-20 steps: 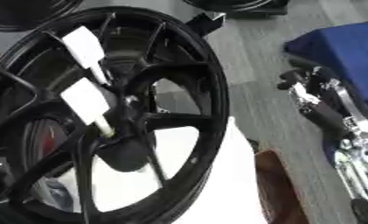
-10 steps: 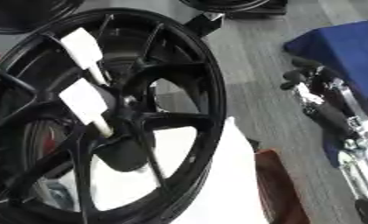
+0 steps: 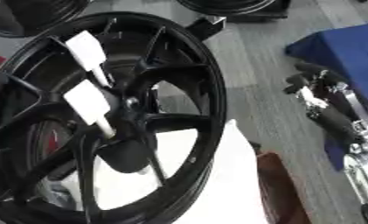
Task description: Pull the pin out of the wheel hub.
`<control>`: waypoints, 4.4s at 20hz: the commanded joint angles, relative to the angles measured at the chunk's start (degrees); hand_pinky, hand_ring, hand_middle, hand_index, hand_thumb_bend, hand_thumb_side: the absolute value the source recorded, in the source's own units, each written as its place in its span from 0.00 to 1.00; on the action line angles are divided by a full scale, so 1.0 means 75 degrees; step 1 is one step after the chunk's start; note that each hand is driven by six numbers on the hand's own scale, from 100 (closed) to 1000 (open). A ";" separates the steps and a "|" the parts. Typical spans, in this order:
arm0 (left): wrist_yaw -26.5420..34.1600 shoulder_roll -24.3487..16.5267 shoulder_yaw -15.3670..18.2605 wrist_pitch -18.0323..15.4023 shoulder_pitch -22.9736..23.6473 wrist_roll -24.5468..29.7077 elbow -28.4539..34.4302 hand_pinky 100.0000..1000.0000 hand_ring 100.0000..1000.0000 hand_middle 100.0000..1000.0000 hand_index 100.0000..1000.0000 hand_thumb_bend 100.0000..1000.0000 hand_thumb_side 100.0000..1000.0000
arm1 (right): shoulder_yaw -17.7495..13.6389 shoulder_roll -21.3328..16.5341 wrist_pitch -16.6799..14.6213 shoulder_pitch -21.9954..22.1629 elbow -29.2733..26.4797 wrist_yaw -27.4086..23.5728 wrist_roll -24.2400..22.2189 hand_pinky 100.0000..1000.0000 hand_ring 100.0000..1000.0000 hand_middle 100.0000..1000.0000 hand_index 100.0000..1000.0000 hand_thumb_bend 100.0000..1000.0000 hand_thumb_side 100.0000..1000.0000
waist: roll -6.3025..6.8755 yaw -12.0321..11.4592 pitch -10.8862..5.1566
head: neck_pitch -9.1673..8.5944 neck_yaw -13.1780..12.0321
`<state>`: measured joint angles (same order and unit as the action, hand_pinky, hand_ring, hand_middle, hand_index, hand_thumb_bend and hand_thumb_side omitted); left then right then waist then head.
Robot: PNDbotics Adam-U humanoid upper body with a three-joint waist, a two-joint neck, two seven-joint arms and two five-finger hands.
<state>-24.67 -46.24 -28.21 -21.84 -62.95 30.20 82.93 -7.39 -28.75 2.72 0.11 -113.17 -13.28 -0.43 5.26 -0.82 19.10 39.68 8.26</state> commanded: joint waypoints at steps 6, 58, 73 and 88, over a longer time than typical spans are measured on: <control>-0.0155 0.0896 -0.0029 -0.0397 -0.1398 0.0867 -0.1123 0.78 0.74 0.70 0.80 0.47 0.37 | -0.0025 -0.0193 0.0008 -0.0031 -0.0181 -0.0003 -0.0041 0.93 0.65 0.64 0.83 0.00 0.37 | 0.0025 0.0062 -0.0134 | -0.0158 -0.0020; 0.1017 0.0902 -0.0687 -0.0635 -0.1585 0.2902 -0.0918 0.81 0.76 0.71 0.79 0.47 0.05 | 0.0095 -0.0103 0.0089 -0.0348 -0.0051 -0.0072 -0.0100 0.94 0.64 0.63 0.82 0.00 0.40 | 0.0319 0.0479 0.0169 | -0.0485 -0.0453; 0.0613 0.1052 -0.0408 -0.0841 -0.1530 0.2902 -0.1445 0.79 0.73 0.65 0.76 0.42 0.03 | 0.0102 -0.0011 0.0092 -0.0360 -0.0019 -0.0058 -0.0146 0.94 0.64 0.63 0.83 0.00 0.41 | 0.0290 0.0506 0.0206 | -0.0509 -0.0505; 0.0788 0.1033 -0.0428 -0.0697 -0.1555 0.2902 -0.1434 0.78 0.72 0.61 0.75 0.42 0.02 | 0.0094 0.0060 0.0105 -0.0330 0.0042 -0.0031 -0.0144 0.94 0.65 0.63 0.83 0.00 0.42 | 0.0289 0.0467 0.0208 | -0.0486 -0.0493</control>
<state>-18.62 -37.17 -32.26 -19.59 -73.57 44.32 71.66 -6.34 -27.74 3.55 -2.24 -112.41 -13.55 -1.47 7.98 2.74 21.63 36.16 4.59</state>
